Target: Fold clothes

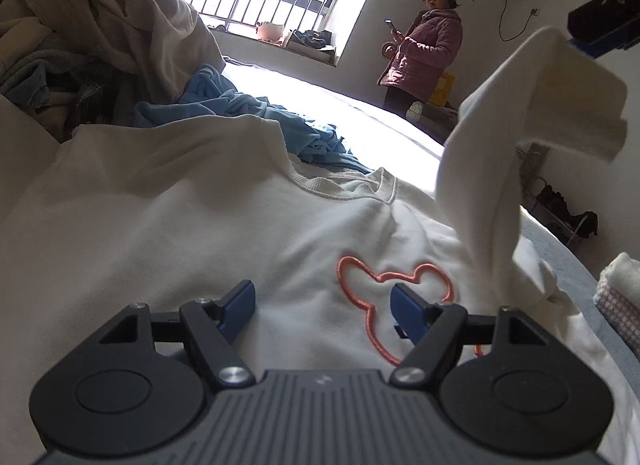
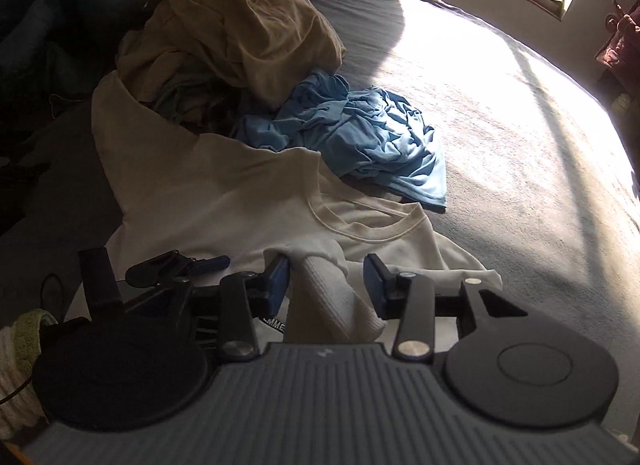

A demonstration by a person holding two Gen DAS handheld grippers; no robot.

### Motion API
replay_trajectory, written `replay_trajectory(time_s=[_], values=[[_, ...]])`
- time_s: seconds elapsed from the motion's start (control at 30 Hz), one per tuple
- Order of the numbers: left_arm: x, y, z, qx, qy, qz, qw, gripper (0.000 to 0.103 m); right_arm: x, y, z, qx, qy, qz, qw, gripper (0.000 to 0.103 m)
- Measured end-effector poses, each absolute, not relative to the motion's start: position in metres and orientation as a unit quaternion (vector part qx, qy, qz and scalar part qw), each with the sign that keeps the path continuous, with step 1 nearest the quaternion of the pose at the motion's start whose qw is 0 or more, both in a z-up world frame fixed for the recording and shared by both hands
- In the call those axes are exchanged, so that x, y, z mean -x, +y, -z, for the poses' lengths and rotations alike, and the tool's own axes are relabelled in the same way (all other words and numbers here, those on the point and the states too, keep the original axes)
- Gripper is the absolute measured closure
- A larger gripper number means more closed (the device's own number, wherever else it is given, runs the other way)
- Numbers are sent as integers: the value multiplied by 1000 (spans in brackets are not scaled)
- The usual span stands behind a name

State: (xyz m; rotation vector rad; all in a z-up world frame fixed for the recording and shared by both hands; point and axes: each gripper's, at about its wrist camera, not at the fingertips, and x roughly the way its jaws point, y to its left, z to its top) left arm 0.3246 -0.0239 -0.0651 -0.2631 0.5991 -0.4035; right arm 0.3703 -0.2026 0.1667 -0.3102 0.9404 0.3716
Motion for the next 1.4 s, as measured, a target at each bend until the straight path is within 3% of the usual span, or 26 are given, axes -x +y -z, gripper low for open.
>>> replay_trajectory(time_s=[0.17, 0.47, 0.63, 0.83, 1.03, 1.17, 1.23, 1.27, 1.3, 1.37, 1.4], values=[[-327, -19, 67, 147, 293, 203, 923, 27, -320, -250, -195, 74, 400, -162, 899, 51], [-328, 7, 63, 225, 284, 221, 906, 27, -88, -376, -239, -54, 256, -28, 965, 49], [-308, 32, 30, 231, 255, 205, 916, 27, 34, -443, -259, -120, 174, 44, 976, 47], [-280, 28, -11, 156, 244, 195, 937, 26, 27, -454, -192, -117, 185, 36, 975, 47], [-261, -74, -19, -95, 219, 232, 943, 17, -91, -439, -61, -178, 288, -25, 941, 47], [-265, -141, 10, -253, 186, 216, 924, 18, -164, -426, 12, -215, 324, -41, 920, 47], [-275, -155, 22, -286, 180, 189, 922, 26, -185, -416, 33, -225, 325, -49, 917, 47], [-282, -156, 25, -283, 182, 176, 925, 42, -192, -414, 41, -231, 324, -50, 916, 47], [-290, -149, 24, -255, 193, 166, 933, 50, -197, -413, 48, -237, 323, -54, 915, 48], [-307, -121, 17, -157, 224, 152, 950, 79, -198, -411, 57, -235, 312, -65, 918, 48], [-313, -101, 12, -98, 239, 149, 954, 83, -199, -410, 62, -235, 306, -70, 920, 48]])
